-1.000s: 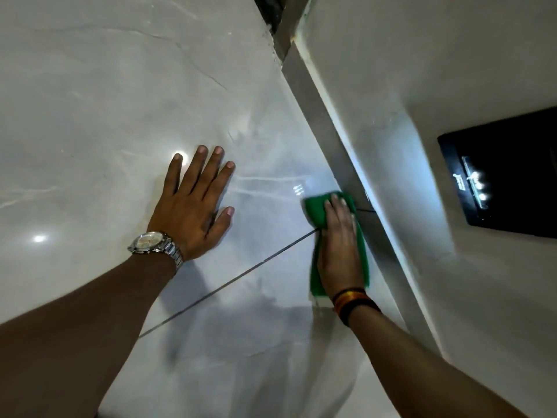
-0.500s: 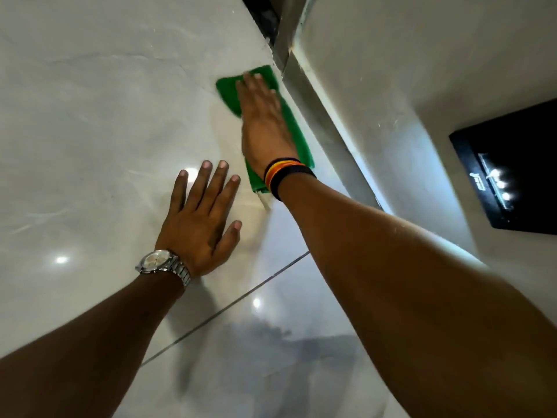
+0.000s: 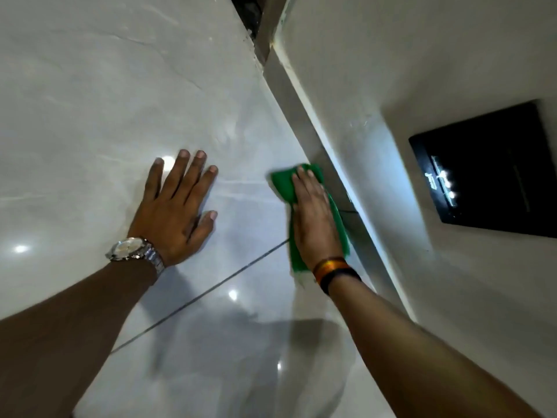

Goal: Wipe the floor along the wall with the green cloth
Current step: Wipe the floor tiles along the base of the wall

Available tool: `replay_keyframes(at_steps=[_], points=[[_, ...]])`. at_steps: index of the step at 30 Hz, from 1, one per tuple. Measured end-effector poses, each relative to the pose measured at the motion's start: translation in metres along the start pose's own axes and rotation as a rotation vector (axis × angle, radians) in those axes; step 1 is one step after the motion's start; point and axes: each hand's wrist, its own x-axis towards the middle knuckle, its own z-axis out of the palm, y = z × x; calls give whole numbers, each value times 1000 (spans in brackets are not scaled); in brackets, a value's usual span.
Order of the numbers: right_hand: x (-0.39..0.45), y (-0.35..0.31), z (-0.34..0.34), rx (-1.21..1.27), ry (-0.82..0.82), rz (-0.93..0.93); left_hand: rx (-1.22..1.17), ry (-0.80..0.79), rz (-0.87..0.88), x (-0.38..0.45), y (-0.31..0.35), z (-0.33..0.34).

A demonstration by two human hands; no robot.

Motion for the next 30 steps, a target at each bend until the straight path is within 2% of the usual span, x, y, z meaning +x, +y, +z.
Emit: replay_keyframes(at_steps=[3, 5, 8, 13, 15, 19, 25, 28, 30], points=[[-69, 30, -10, -32, -68, 79, 6, -5, -1, -1, 1, 0], [-78, 31, -12, -36, -87, 91, 7, -17, 7, -1, 0, 1], [-41, 17, -8, 3, -70, 43, 18, -39, 3, -2, 0, 1], [69, -26, -3, 72, -41, -55, 27, -50, 5, -1, 2, 0], [84, -36, -3, 60, -34, -81, 35, -55, 1, -1, 1, -1], [8, 0, -4, -10, -20, -43, 31, -65, -8, -2, 2, -1], [-184, 69, -38, -40, -187, 278, 35, -77, -1, -2, 1, -1], [-187, 77, -48, -56, -273, 279, 24, -79, -1, -2, 0, -1], [-165, 68, -46, -29, -261, 258, 20, -89, 0, -1, 0, -1]])
